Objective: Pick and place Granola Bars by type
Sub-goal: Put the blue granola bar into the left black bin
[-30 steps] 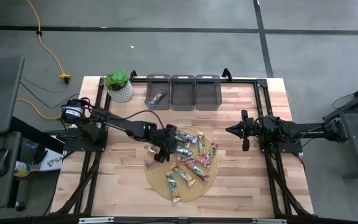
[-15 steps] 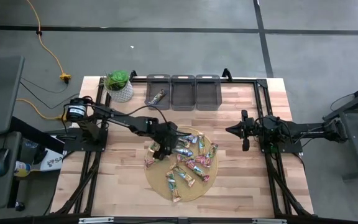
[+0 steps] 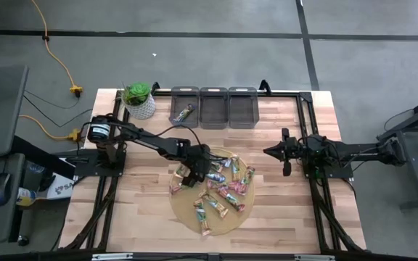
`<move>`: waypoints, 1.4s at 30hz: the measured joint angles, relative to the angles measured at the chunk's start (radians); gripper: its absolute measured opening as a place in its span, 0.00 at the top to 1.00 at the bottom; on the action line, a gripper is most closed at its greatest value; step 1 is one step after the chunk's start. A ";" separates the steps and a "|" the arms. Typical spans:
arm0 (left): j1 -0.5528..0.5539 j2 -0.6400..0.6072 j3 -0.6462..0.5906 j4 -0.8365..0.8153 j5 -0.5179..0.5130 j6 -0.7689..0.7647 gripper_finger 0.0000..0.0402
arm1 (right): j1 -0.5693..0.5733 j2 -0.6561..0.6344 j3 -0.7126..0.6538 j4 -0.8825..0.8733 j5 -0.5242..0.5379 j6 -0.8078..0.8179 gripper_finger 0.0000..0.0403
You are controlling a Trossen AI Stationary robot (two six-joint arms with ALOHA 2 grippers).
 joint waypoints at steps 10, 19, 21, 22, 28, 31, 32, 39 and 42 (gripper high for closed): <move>0.000 0.028 0.042 -0.039 -0.007 -0.010 0.39 | 0.000 0.010 0.000 -0.004 0.000 0.000 1.00; 0.000 0.028 0.044 -0.057 -0.009 -0.059 0.56 | 0.000 0.010 0.000 -0.004 0.000 0.000 1.00; 0.000 0.028 0.044 -0.059 -0.013 -0.072 0.59 | 0.000 0.010 0.000 -0.004 0.000 0.000 1.00; 0.000 0.028 0.044 -0.060 -0.014 -0.081 0.61 | 0.000 0.010 0.000 -0.004 0.000 0.000 1.00; 0.000 0.028 0.046 -0.068 -0.014 -0.113 0.67 | 0.000 0.010 0.000 -0.004 0.000 0.000 1.00; -0.001 0.029 0.072 -0.125 -0.012 -0.122 0.69 | 0.000 0.010 0.000 -0.004 0.000 0.000 1.00; -0.001 0.029 0.083 -0.146 -0.011 -0.120 0.70 | 0.000 0.010 0.000 -0.004 0.000 0.000 1.00; -0.001 0.033 0.142 -0.226 -0.010 -0.115 0.78 | 0.000 0.010 0.000 -0.004 0.000 0.000 1.00; -0.001 0.033 0.143 -0.239 -0.009 -0.115 0.81 | 0.000 0.010 0.000 -0.004 0.000 0.000 1.00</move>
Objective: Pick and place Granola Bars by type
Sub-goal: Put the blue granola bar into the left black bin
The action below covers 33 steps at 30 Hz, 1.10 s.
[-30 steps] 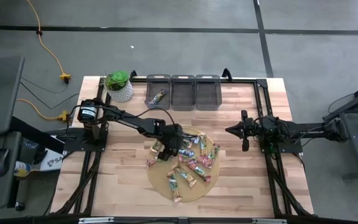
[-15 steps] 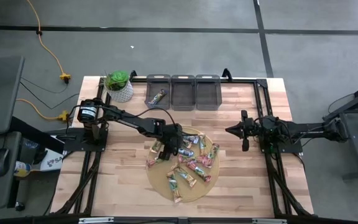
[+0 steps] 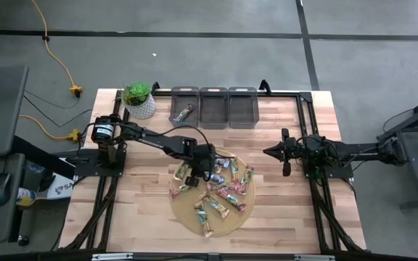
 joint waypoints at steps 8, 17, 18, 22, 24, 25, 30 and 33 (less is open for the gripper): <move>0.000 -0.002 0.001 -0.080 0.037 -0.027 0.85 | 0.000 0.000 0.000 0.000 0.000 0.000 1.00; 0.000 -0.037 0.000 -0.098 0.043 -0.079 0.85 | 0.000 0.000 0.000 0.000 0.000 0.000 1.00; 0.000 -0.047 0.000 -0.088 0.042 -0.084 0.85 | 0.000 0.000 0.000 0.000 0.000 0.000 1.00; 0.000 -0.095 0.000 -0.085 0.036 -0.130 0.85 | 0.000 -0.002 0.000 0.003 0.000 0.000 1.00; 0.000 -0.125 0.000 -0.084 0.034 -0.144 0.85 | 0.000 -0.001 0.000 0.008 0.000 0.000 1.00; 0.000 -0.141 0.000 -0.090 0.026 -0.155 0.85 | 0.000 -0.001 0.000 0.007 0.000 0.000 1.00; 0.000 -0.236 0.000 -0.088 -0.001 -0.198 0.85 | 0.000 -0.001 0.000 0.007 0.000 0.000 1.00; 0.000 -0.309 0.000 -0.100 -0.041 -0.233 0.85 | 0.000 -0.001 0.000 0.004 0.000 0.000 1.00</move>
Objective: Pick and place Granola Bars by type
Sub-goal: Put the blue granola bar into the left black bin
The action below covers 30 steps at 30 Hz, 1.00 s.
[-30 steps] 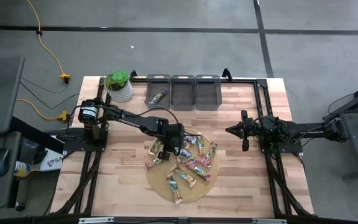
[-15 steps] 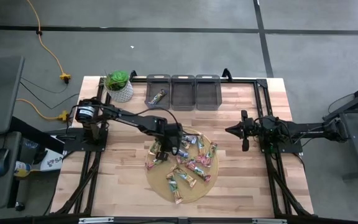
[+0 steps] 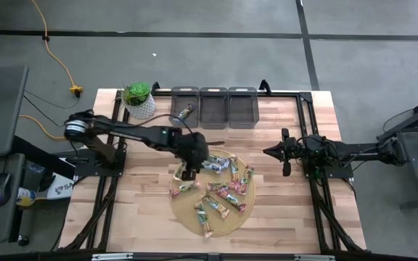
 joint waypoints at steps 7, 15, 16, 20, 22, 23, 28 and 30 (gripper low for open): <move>0.000 -0.185 0.000 -0.005 -0.125 -0.071 0.85 | 0.000 0.000 0.000 0.003 0.000 0.000 1.00; 0.000 -0.367 0.000 -0.007 -0.334 -0.133 0.85 | 0.000 0.000 0.000 0.000 0.000 0.000 1.00; 0.000 -0.386 0.000 0.000 -0.344 -0.133 0.85 | 0.000 0.000 0.000 -0.001 0.000 0.000 1.00; 0.000 -0.454 0.001 -0.004 -0.373 -0.133 0.85 | 0.000 0.000 0.000 0.002 0.000 0.000 1.00; 0.000 -0.481 0.000 -0.015 -0.395 -0.132 0.85 | 0.000 0.001 0.000 0.003 0.000 0.000 1.00; 0.000 -0.493 0.000 -0.014 -0.403 -0.130 0.85 | 0.000 0.001 0.000 0.000 0.000 0.000 1.00; 0.000 -0.536 0.000 -0.013 -0.497 -0.126 0.85 | 0.000 0.001 0.000 0.000 0.000 0.000 1.00; 0.000 -0.548 0.000 -0.012 -0.565 -0.134 0.85 | 0.000 0.001 0.000 0.000 0.000 0.000 1.00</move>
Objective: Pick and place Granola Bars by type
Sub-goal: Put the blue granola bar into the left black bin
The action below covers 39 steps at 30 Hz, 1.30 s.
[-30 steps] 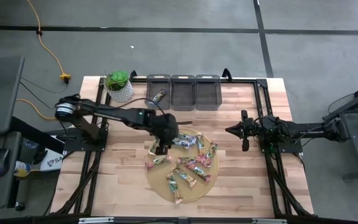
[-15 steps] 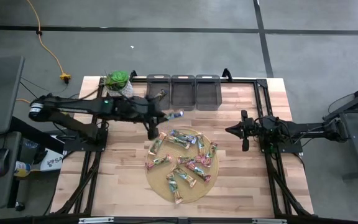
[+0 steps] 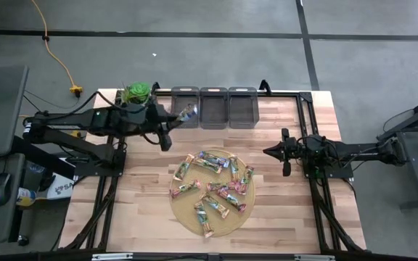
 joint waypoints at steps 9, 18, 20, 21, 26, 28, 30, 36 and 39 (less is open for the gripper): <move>0.000 -0.011 0.000 0.122 -0.401 -0.035 0.85 | 0.000 0.000 0.000 0.000 0.000 0.000 1.00; 0.124 0.031 0.001 0.233 -0.649 -0.029 0.85 | 0.000 0.000 0.000 0.002 0.000 0.000 1.00; 0.202 0.058 0.001 0.234 -0.580 -0.050 0.85 | 0.000 0.000 0.000 0.003 0.000 0.000 1.00; 0.239 0.071 0.001 0.219 -0.543 -0.068 0.85 | 0.000 0.000 0.000 0.003 0.000 0.000 1.00; 0.409 0.174 0.000 0.140 -0.314 -0.195 0.85 | 0.000 0.000 0.000 0.002 0.000 0.000 1.00; 0.460 0.229 0.000 0.100 -0.224 -0.213 0.85 | 0.000 0.000 0.000 0.003 0.000 0.000 1.00; 0.499 0.290 0.000 0.071 -0.150 -0.230 0.85 | 0.000 0.000 0.000 0.001 -0.001 0.000 1.00; 0.598 0.445 0.000 0.000 0.051 -0.301 0.85 | 0.000 0.000 0.000 0.003 -0.002 0.000 1.00; 0.631 0.502 0.000 -0.002 0.121 -0.325 0.85 | 0.000 0.000 0.000 0.003 -0.002 0.000 1.00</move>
